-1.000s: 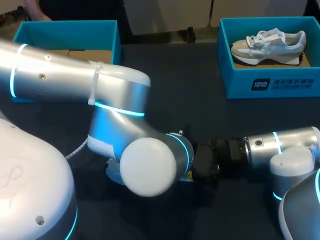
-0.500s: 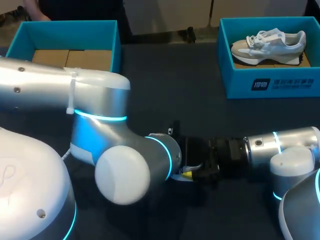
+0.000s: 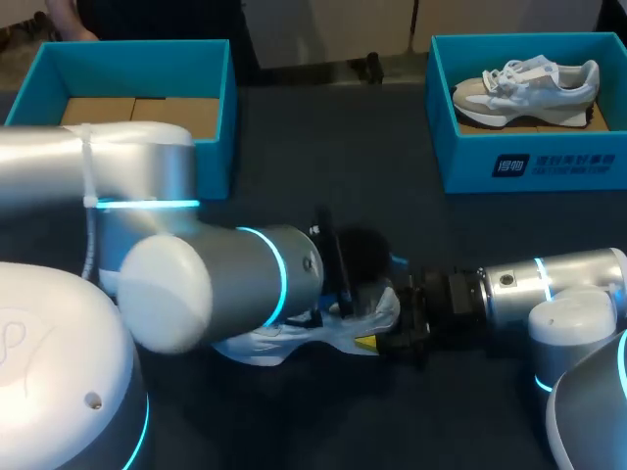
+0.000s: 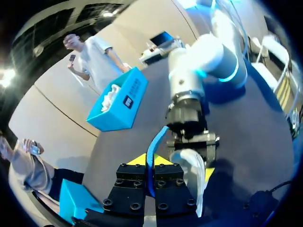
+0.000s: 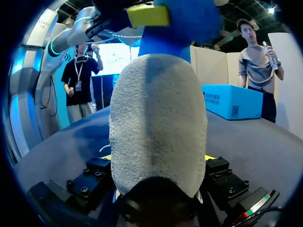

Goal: Take the shoe out of the shoebox, open the shoe tongue, remove and reinsert the insole, then place the shoe into the shoebox

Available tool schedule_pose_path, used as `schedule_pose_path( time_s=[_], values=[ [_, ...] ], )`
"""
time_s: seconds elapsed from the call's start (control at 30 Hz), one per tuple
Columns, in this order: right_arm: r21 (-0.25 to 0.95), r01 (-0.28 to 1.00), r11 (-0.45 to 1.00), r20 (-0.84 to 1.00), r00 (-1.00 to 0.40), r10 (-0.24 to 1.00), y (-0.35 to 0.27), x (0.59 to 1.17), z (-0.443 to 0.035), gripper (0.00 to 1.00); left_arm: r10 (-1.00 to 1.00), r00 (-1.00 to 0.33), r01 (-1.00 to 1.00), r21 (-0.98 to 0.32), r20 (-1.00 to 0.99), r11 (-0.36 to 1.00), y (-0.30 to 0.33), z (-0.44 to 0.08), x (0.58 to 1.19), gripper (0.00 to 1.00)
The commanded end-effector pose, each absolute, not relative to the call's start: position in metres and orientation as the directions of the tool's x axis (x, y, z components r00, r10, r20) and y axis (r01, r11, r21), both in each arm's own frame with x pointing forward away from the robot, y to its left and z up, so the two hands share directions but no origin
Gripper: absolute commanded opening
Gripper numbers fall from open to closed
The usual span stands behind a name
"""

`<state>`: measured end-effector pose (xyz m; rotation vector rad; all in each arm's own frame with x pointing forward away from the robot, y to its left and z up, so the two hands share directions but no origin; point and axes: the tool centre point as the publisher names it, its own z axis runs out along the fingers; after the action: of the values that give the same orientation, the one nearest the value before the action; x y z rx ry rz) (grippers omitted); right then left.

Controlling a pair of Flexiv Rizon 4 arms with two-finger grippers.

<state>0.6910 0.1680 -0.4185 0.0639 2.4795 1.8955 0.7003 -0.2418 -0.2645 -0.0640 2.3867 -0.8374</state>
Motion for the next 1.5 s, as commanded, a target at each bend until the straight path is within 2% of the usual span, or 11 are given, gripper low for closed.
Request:
schedule_pose_path(
  time_s=[0.03, 0.5, 0.97, 1.23, 1.5],
  values=[
    [0.964, 0.02, 0.265, 0.008, -0.999, 0.046, 0.17, 0.69, -0.419, 0.0, -0.265, -0.85, 0.124, -0.662, -0.455, 0.739, -0.233, -0.253, 0.705, 0.0],
    [0.964, 0.02, 0.265, 0.008, -0.999, 0.046, 0.17, 0.69, -0.419, 0.0, -0.27, -0.957, -0.043, -0.873, -0.104, 0.487, -0.25, -0.19, 0.71, 0.0],
    [0.964, 0.02, 0.265, 0.008, -0.999, 0.046, 0.17, 0.69, -0.419, 0.0, -0.27, -0.957, -0.043, -0.873, -0.104, 0.487, -0.25, -0.19, 0.71, 0.0],
    [0.964, 0.02, 0.265, 0.008, -0.999, 0.046, 0.17, 0.69, -0.419, 0.0, -0.226, -0.974, -0.088, -0.941, 0.013, 0.326, -0.244, -0.16, 0.707, 0.0],
    [0.964, 0.02, 0.265, 0.008, -0.999, 0.046, 0.17, 0.69, -0.419, 0.0, -0.097, -0.991, -0.104, -0.979, 0.088, 0.178, -0.259, -0.123, 0.692, 0.0]
  ],
)
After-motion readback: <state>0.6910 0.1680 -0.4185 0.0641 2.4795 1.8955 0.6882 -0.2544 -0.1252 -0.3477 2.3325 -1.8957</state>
